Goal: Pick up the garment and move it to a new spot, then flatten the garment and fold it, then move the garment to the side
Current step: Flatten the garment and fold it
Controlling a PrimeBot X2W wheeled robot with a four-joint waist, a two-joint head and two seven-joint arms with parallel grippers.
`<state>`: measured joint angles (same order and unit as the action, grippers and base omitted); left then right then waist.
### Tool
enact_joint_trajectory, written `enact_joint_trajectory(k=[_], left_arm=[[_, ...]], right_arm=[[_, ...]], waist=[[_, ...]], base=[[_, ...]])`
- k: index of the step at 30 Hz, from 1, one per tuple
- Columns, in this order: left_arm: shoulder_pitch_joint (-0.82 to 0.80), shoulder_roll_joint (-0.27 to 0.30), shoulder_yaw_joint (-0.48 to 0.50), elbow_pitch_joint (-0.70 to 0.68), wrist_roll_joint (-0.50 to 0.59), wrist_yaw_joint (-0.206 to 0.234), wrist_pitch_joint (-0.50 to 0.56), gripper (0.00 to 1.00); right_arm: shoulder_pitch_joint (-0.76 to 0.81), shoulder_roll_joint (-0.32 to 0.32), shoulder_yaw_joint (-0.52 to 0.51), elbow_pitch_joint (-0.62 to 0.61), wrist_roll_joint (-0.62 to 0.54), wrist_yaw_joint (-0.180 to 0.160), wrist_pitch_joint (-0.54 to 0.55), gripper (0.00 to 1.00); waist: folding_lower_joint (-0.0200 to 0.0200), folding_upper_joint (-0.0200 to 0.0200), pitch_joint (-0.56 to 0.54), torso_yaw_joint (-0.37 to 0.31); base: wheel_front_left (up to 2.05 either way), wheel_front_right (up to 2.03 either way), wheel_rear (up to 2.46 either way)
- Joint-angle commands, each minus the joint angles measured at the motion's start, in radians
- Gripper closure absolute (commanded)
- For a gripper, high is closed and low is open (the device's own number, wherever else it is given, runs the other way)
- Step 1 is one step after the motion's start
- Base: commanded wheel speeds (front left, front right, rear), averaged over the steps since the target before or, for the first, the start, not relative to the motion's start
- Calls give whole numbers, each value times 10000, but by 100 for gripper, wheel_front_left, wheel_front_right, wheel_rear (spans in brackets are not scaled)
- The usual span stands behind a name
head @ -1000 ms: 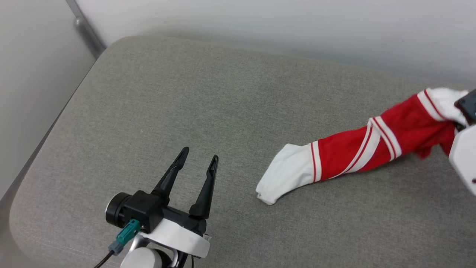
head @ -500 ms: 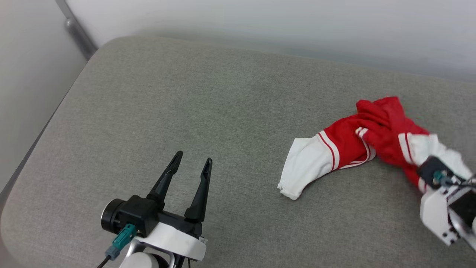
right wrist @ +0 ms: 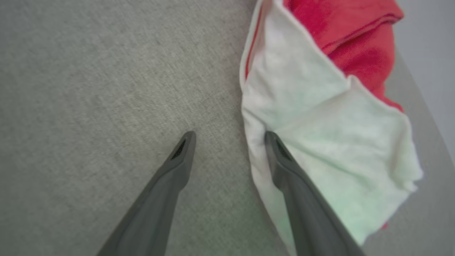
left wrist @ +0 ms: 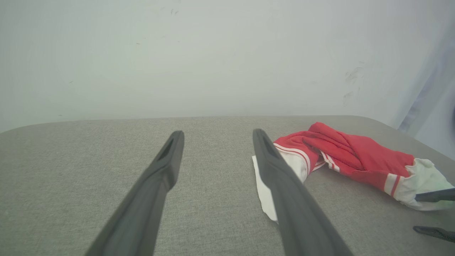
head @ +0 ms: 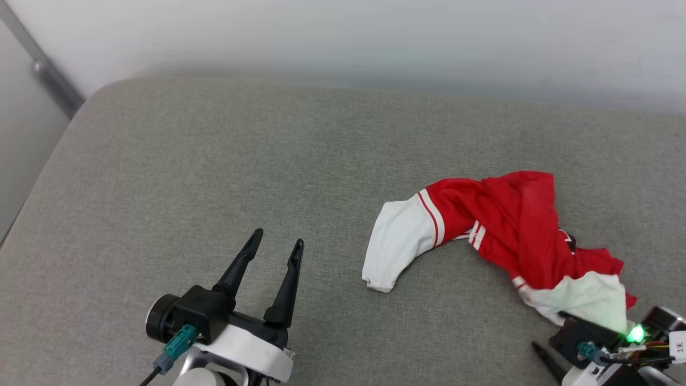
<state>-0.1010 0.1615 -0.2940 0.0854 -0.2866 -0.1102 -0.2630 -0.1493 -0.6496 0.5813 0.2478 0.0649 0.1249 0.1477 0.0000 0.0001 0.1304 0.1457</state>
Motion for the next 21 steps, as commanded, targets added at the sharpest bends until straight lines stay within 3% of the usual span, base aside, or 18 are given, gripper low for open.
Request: enact_joint_trajectory(k=[1, 4, 9, 14, 16, 21], left_arm=[[149, 43, 33, 42, -16, 8, -26, 0], [223, 61, 122, 71, -55, 23, -27, 0], [308, 100, 309, -8, -44, 52, -26, 0], [194, 171, 355, -52, -7, 63, -26, 0], [180, 193, 320, -14, -22, 52, -4, 0], [-21, 346, 125, 66, -70, -4, 512, 0]], right_arm=[[307, -36, 236, -330, 371, 67, -80, 0], [303, -53, -141, -1308, 1273, 50, -214, 0], [582, 561, -2153, -2852, 2466, 53, -214, 0], [881, 1832, -4374, -3969, 3096, 54, -50, 0], [964, 2089, -4773, -4076, 3114, 53, 50, 0], [1467, 3861, -6689, -4366, 3120, 57, 587, 0]], waist=[[0, -1, -231, -257], [0, -1, -445, -512], [0, -1, -655, -878], [0, -1, -618, -1181], [0, -1, -599, -1233], [0, -1, -453, -1439]], base=[[0, 0, 0], [0, 0, 0], [0, 0, 0], [0, 0, 0], [0, 0, 0], [0, 0, 0]])
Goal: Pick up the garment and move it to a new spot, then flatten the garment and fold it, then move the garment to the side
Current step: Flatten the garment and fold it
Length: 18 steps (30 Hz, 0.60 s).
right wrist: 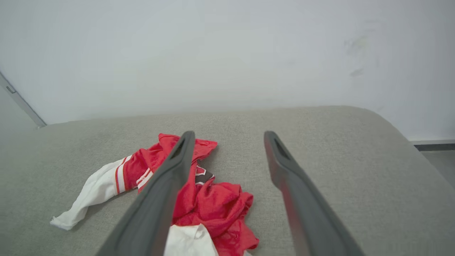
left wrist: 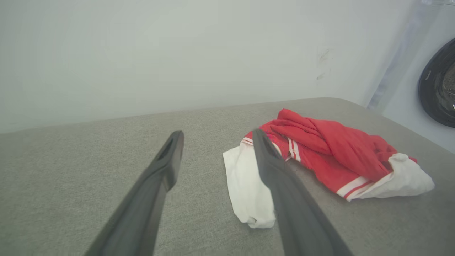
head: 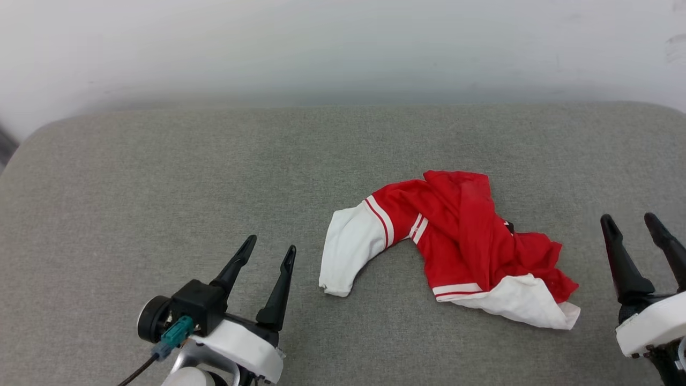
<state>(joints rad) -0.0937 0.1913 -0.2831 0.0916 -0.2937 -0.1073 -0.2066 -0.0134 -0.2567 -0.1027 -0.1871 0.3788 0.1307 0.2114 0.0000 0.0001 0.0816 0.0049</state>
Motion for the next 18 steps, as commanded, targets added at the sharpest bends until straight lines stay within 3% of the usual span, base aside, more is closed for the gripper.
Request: enact_joint_trajectory(k=[1, 4, 7, 11, 18], left_arm=[[-167, 68, -5, -2, -15, -15, 165, 0], [-342, 128, -91, -49, -94, 36, 935, 0], [-526, 86, -101, -136, -242, 201, 1793, 0], [-979, 164, -341, -293, -388, 185, 3158, 0], [-2289, 452, -1037, 133, -740, 33, 6659, 0]], right_arm=[[163, 357, -218, -107, -10, -2, 57, 0], [341, 1369, -893, -514, 192, -2, 255, 0], [555, 1781, -1145, -847, 142, -2, 359, 0], [601, 1929, -1084, -1117, -113, -2, 366, 0], [307, 2015, -1069, -1372, -447, -2, 590, 0]], waist=[[0, -1, 74, -75], [0, -1, 210, -214], [0, -1, 387, -376], [0, -1, 723, -545], [0, -1, 1400, -779]], base=[[0, 0, 0], [0, 0, 0], [0, 0, 0], [0, 0, 0], [0, 0, 0]])
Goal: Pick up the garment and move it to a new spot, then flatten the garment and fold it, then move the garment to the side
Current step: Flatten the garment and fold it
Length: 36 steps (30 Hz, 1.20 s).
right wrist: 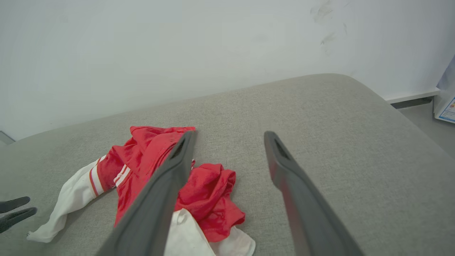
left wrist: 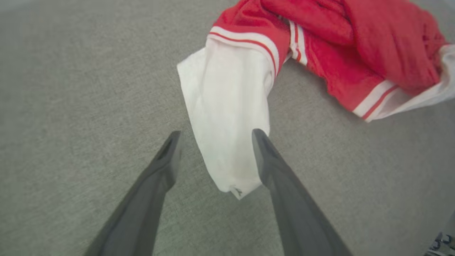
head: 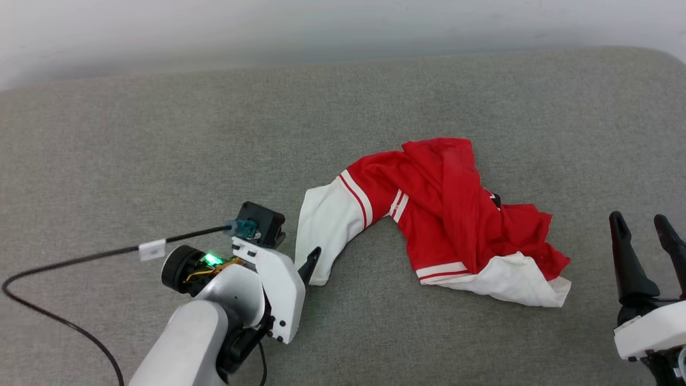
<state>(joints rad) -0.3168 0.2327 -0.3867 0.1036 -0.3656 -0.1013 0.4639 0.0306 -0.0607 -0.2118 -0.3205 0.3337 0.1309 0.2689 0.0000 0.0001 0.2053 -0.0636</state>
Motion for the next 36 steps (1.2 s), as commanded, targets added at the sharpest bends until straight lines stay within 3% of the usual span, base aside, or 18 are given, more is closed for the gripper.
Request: enact_joint_trajectory(k=[1, 5, 11, 13, 16, 21, 25, 26, 36], left_arm=[[-223, 74, -132, 134, -63, -44, 397, 0], [-999, 689, -951, 408, 121, -192, 2033, 0], [-1586, 1081, -1501, 571, -206, -263, 3022, 0], [-1572, 1116, -1573, 683, -421, -258, 3142, 100], [-1438, 1097, -1607, 660, -732, -270, 2985, 100], [-1364, 1296, -724, 448, -929, 77, 1639, 100], [-955, 1544, -110, 142, -1051, 435, 845, 100], [-356, 1838, 356, -170, -1194, 751, 556, 100], [2403, 2505, 940, -1603, -1615, 1582, 612, 100]], right_arm=[[-146, 59, 69, -45, -61, -4, 39, 0], [-169, -34, 366, -114, -459, -4, 55, 0], [-272, -155, 765, -144, -716, -4, -140, 0], [-297, -199, 846, -90, -793, -4, -175, 0], [-303, -212, 872, -40, -820, -4, -243, 0], [-349, -329, 942, 83, -935, -4, -204, 0], [-269, -456, 943, 206, -1014, -4, -73, 0], [-175, -460, 998, 267, -991, -4, -1, 0], [126, -537, 1073, 396, -974, -4, 213, 0]], waist=[[0, -1, 268, -132], [0, -1, 683, -256], [0, -1, 1235, -373], [0, -1, 1366, -363], [0, -1, 1504, -265], [0, -1, 1439, 39], [0, -1, 1108, 377], [0, -1, 820, 635], [0, -1, 144, 1417]], base=[[0, 0, 0], [0, 0, 0], [0, 0, 0], [0, 0, 0], [0, 0, 0], [0, 0, 0], [0, 0, 0], [0, 0, 0], [0, 0, 0]])
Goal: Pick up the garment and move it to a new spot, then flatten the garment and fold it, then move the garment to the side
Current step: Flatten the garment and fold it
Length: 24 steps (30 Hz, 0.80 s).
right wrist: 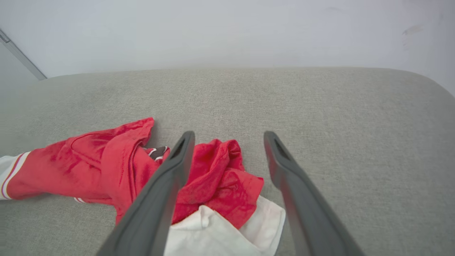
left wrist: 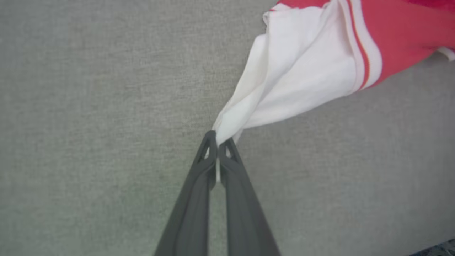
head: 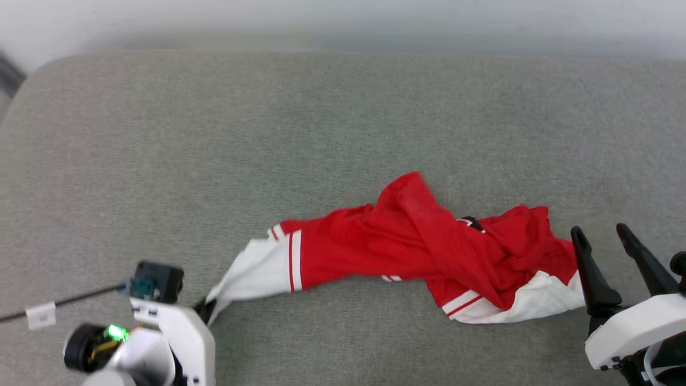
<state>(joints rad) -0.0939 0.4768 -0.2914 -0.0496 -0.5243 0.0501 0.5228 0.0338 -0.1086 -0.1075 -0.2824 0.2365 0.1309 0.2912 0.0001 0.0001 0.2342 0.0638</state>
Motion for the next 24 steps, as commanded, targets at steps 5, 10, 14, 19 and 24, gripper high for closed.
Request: enact_joint_trajectory(k=[5, 10, 14, 19, 24], left_arm=[[1168, -49, -416, -628, -140, 174, 328, 100], [801, -79, -362, -989, 128, 204, -109, 0], [72, 28, -252, -1515, 168, 22, -183, 0], [-1519, 91, -536, -2258, -184, -702, 642, 0], [-3558, 61, -1133, -2093, -820, -1355, 2274, 0]], right_arm=[[124, 31, 143, 115, 15, -4, -1, 0], [93, 67, 249, 264, 18, -4, -93, 0], [48, 105, 151, 304, -14, -4, -136, 0], [-10, 170, 130, 350, -29, -4, -184, 0], [-182, 244, 191, 455, 28, -4, -321, 0]], waist=[[-1, -1, -274, 236], [-1, -1, -435, 33], [-1, -1, -520, -257], [-1, -1, -435, -758], [-1, -1, -65, -1453]], base=[[0, 0, 0], [0, 0, 0], [0, 0, 0], [0, 0, 0], [0, 0, 0]])
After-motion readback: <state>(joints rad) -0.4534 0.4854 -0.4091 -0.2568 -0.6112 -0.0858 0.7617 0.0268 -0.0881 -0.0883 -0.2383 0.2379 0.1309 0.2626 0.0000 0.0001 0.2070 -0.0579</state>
